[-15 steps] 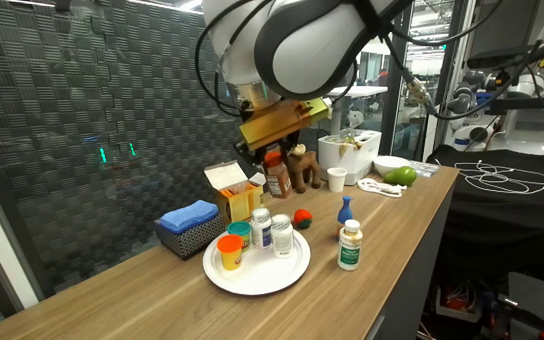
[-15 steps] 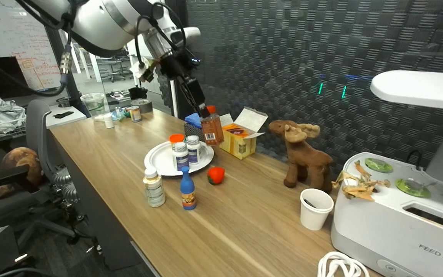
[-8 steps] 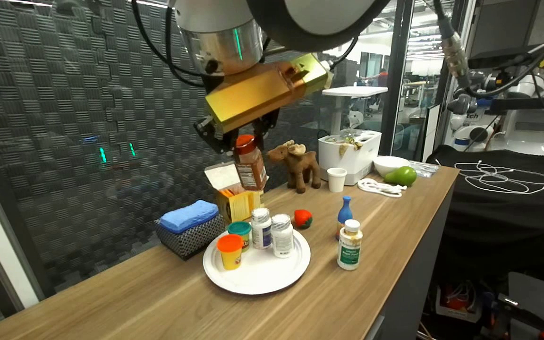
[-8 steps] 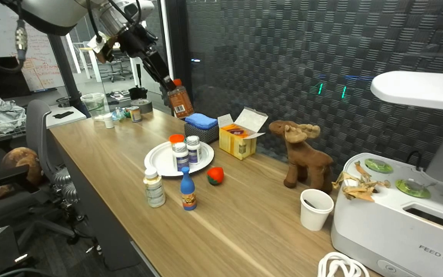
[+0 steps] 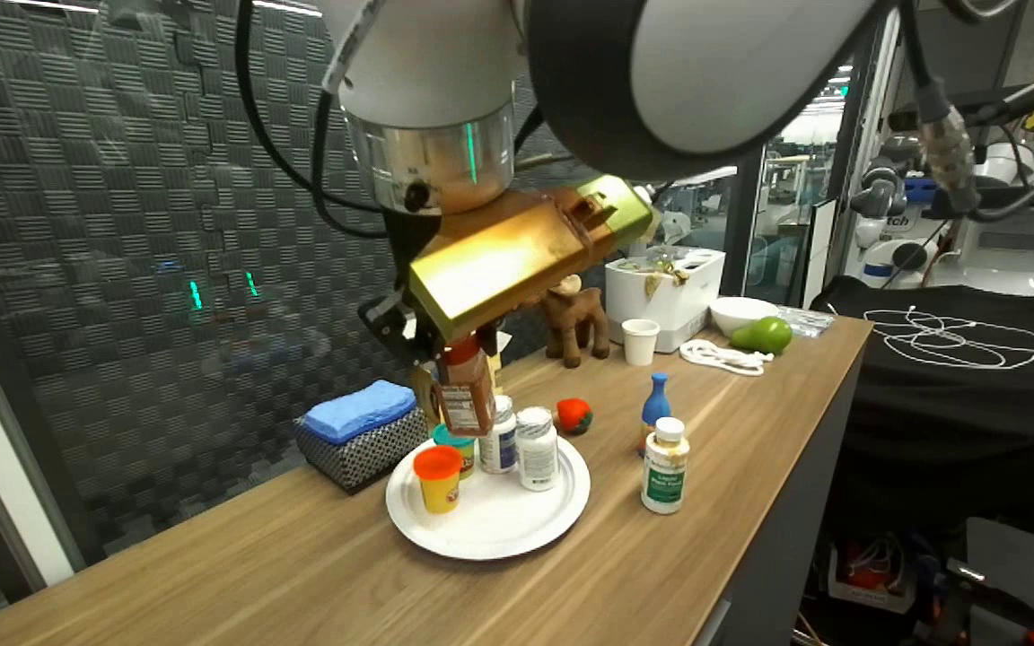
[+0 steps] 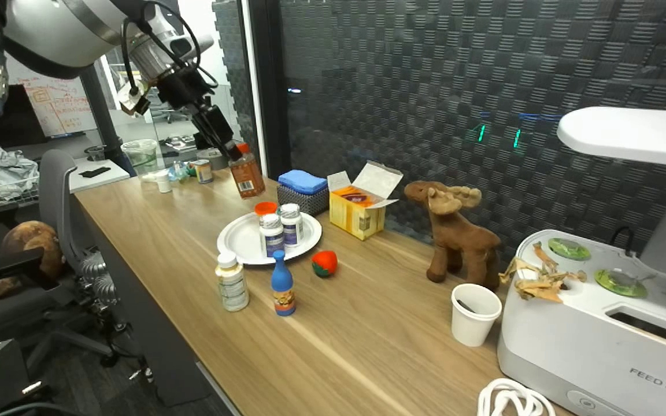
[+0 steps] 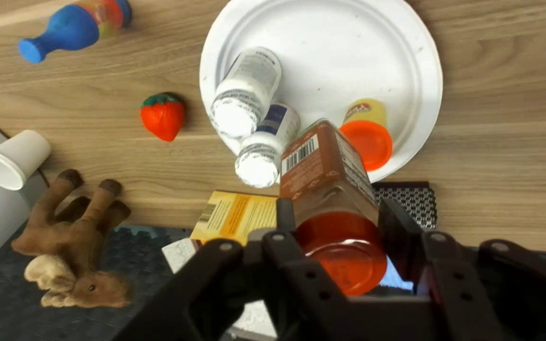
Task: Put the bottles and orange plushie around the white plate on the white plate
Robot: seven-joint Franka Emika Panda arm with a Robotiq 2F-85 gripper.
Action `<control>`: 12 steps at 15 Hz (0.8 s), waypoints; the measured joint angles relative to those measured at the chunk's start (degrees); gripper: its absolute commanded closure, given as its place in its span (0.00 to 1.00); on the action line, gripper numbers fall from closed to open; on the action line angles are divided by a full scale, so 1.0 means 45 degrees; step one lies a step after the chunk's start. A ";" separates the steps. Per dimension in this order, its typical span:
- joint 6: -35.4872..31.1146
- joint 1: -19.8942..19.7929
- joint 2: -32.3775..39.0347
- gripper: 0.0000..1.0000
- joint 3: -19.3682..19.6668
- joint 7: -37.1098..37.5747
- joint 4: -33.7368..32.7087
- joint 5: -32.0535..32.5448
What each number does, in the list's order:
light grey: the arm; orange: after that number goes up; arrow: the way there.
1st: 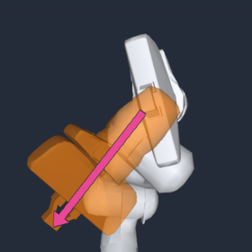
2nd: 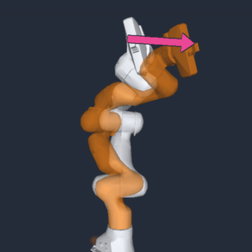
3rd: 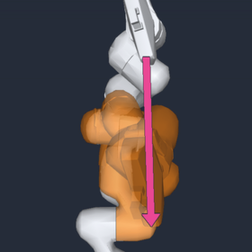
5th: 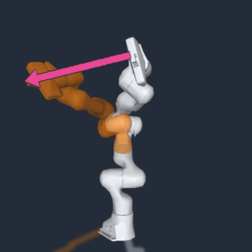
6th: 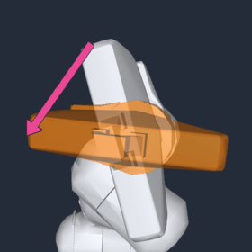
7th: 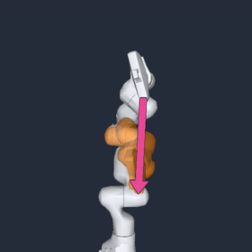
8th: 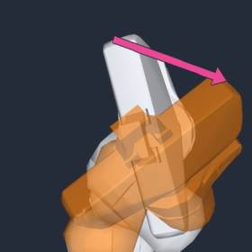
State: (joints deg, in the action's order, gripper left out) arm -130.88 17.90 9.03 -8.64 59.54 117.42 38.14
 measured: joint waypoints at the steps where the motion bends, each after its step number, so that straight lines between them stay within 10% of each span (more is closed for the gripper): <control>1: -0.0565 -0.0157 0.0043 0.77 0.0001 -0.0250 0.0331 -0.0295; 12: -0.3122 -0.0969 0.0732 0.77 0.0434 -0.2694 0.1720 -0.2658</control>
State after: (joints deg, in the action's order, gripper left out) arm -144.93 13.54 12.33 -6.69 47.42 125.16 26.18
